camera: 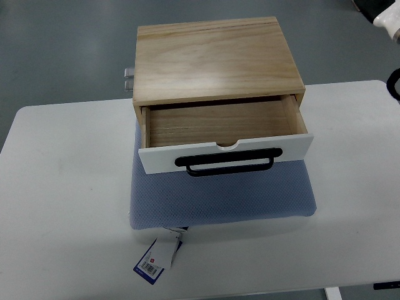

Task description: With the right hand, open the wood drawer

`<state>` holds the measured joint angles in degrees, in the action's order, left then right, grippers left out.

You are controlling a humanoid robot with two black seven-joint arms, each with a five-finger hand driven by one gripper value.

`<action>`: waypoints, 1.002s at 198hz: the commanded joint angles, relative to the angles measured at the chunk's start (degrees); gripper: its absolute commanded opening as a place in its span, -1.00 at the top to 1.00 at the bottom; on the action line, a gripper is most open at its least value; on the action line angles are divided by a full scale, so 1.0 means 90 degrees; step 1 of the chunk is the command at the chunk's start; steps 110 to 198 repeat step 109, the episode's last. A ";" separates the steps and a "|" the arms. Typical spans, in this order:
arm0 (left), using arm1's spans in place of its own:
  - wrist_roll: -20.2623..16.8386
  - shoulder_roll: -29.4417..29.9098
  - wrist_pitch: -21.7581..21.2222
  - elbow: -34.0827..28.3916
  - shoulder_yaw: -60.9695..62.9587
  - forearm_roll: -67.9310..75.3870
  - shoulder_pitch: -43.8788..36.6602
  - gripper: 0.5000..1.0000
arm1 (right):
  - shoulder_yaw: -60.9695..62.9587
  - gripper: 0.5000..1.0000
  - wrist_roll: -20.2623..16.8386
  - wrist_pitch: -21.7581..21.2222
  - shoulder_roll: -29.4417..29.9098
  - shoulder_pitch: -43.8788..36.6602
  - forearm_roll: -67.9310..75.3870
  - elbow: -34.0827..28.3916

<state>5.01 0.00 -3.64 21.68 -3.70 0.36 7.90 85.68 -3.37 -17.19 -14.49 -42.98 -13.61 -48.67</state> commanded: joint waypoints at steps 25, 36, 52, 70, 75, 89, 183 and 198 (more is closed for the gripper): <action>0.0000 0.0000 -0.0006 0.0003 0.0000 -0.0001 0.0001 -1.00 | 0.0948 -0.78 0.0042 -0.0072 0.0985 0.0585 -0.0021 0.0388; 0.0010 0.0000 -0.0006 0.0003 -0.0009 -0.0001 0.0001 -1.00 | 0.1055 -0.78 0.0052 -0.0072 0.1014 0.0654 -0.0021 0.0398; 0.0000 0.0000 -0.0006 0.0013 0.0001 -0.0001 0.0001 -1.00 | 0.1104 -0.78 0.0052 -0.0072 0.1024 0.0732 -0.0021 0.0427; 0.0000 0.0000 -0.0006 0.0013 0.0001 -0.0001 0.0001 -1.00 | 0.1104 -0.78 0.0052 -0.0082 0.1024 0.0752 -0.0021 0.0457; 0.0010 0.0000 -0.0006 0.0013 0.0001 -0.0001 0.0001 -1.00 | 0.1104 -0.78 0.0052 -0.0082 0.1024 0.0752 -0.0021 0.0476; 0.0000 0.0000 -0.0006 0.0013 0.0001 -0.0001 0.0001 -1.00 | 0.1095 -0.78 0.0052 -0.0092 0.1024 0.0752 -0.0021 0.0486; 0.0000 0.0000 -0.0006 0.0023 0.0001 0.0008 0.0001 -1.00 | 0.1085 -0.78 0.0052 -0.0092 0.1024 0.0742 -0.0050 0.0496; 0.0000 0.0000 -0.0006 0.0023 0.0001 0.0008 0.0001 -1.00 | 0.1085 -0.78 0.0052 -0.0092 0.1024 0.0742 -0.0050 0.0496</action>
